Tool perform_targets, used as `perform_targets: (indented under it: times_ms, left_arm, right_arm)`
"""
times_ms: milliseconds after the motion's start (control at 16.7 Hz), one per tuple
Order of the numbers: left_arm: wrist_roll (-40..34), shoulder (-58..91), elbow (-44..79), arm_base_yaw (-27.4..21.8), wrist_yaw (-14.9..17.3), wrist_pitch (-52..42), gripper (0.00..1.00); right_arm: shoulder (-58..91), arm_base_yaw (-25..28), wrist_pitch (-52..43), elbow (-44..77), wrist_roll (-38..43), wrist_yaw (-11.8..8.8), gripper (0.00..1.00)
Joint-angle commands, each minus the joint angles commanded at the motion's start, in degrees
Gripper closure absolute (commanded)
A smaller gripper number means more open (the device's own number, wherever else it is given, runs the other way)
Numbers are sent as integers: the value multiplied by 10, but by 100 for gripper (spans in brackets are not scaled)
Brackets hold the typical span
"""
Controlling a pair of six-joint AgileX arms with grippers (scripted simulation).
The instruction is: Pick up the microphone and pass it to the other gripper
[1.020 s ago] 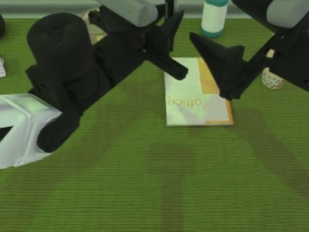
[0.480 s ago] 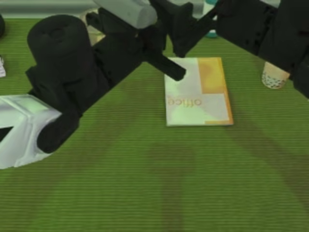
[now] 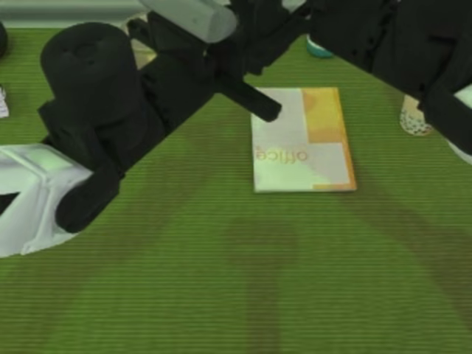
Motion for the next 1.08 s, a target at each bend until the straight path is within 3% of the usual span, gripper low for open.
perform_targets:
  times_ms: [720,1080]
  left_arm:
    - [0,0,0,0,0,0,100]
    - [0,0,0,0,0,0,100]
  right_arm:
    - [0,0,0,0,0,0,98]
    - [0,0,0,0,0,0,100]
